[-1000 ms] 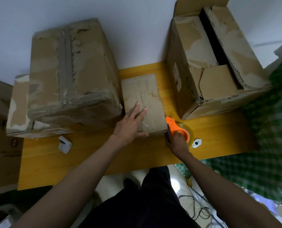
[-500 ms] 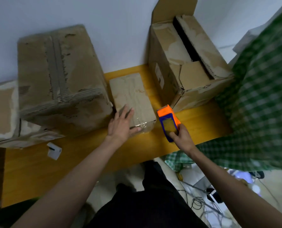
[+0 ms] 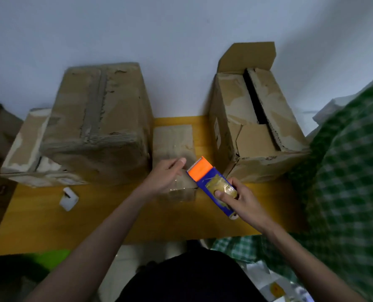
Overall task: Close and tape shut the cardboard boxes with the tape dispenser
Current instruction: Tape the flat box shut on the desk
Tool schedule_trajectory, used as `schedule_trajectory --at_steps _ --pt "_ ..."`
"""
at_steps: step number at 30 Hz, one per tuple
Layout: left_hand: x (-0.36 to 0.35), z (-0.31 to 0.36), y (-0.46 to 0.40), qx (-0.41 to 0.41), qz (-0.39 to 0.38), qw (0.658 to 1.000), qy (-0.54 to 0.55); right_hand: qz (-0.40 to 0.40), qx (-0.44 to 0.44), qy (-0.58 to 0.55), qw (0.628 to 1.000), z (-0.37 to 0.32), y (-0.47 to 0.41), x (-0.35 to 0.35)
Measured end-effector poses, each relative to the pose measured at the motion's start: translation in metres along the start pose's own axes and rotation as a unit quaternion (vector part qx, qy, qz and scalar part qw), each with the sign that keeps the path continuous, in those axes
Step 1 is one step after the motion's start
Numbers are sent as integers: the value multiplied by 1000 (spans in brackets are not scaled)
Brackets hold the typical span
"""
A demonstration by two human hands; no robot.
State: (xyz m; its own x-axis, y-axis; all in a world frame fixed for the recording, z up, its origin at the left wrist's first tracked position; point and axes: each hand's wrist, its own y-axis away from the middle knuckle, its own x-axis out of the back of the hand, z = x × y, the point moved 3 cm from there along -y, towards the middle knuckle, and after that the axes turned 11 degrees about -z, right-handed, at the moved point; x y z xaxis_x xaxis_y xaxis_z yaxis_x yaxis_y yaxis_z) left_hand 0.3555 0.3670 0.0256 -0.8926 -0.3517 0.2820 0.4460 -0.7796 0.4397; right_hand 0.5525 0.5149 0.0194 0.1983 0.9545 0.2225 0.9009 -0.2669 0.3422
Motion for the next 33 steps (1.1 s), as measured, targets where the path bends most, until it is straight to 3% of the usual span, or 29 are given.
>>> schedule_trajectory --at_steps 7,11,22,29,33 --pt "-4 12 9 -12 51 987 149 -78 50 15 996 -6 -17 20" --pt "-3 11 10 12 41 967 252 -110 68 14 991 -9 -19 23" --pt "-1 -9 23 29 130 972 192 -152 49 64 985 -23 -34 30" --pt "-25 -62 42 96 166 932 308 -189 34 178 965 -43 -44 26" --pt "-3 -94 60 130 221 902 346 -162 8 190 968 -39 -47 28"
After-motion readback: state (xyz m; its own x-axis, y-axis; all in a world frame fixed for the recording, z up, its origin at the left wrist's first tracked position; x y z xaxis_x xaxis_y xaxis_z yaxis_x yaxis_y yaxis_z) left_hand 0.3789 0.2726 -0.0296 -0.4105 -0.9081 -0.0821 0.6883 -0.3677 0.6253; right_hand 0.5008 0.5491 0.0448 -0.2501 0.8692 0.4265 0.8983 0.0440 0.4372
